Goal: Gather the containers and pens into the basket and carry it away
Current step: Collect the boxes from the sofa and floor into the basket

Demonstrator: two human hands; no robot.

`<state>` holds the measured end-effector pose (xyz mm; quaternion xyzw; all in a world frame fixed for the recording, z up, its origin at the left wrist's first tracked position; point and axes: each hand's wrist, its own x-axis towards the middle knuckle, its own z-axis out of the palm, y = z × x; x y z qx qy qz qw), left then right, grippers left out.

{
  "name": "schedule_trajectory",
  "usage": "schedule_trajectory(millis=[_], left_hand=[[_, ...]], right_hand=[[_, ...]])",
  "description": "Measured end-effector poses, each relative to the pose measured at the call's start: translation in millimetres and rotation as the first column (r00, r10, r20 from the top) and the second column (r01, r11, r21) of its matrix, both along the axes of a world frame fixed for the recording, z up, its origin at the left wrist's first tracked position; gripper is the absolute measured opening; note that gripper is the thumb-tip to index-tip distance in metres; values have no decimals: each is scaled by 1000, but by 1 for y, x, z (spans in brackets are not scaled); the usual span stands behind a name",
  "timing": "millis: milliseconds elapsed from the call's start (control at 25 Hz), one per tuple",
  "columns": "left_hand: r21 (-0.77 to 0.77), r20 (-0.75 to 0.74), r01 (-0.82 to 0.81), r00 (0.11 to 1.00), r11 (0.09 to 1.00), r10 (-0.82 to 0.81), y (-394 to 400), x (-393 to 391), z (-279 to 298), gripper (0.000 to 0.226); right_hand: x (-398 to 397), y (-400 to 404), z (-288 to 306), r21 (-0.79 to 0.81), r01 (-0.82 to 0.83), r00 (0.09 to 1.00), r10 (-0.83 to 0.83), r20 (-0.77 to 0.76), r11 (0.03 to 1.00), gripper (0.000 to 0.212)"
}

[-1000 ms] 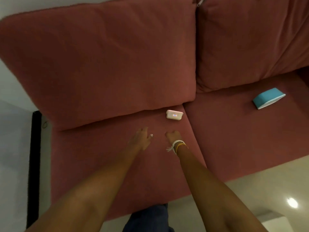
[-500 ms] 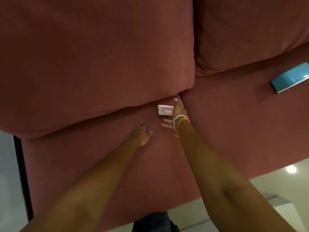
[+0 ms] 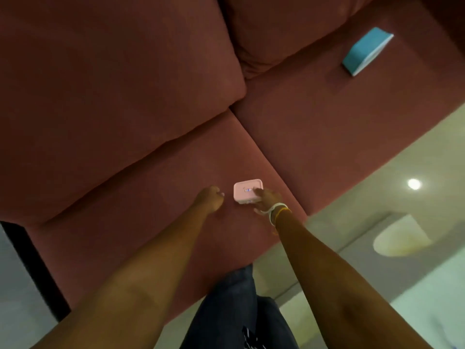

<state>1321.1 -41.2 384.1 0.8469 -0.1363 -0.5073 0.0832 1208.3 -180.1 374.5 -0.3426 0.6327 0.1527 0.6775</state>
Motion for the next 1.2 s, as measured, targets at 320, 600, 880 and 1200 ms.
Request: schedule_trajectory(millis=[320,600,880,1200], left_hand=[[-49,-72,282,956,958,-285,19,-177,10,32],[-16,-56,662,748,749,-662,75,-335,8,34],[-79,-146,868,477,491,-867,107,-476,21,41],[-117,-170,970,192,213,-967,149,-578,22,37]], right_hand=[[-204,67,25,54,493,865,-496,84,869,35],[-405,187,38,11,807,590,-807,11,590,14],[-544,302,39,-88,995,47,-999,13,45,29],[-627,380,43,-225,806,-538,-836,108,-548,22]])
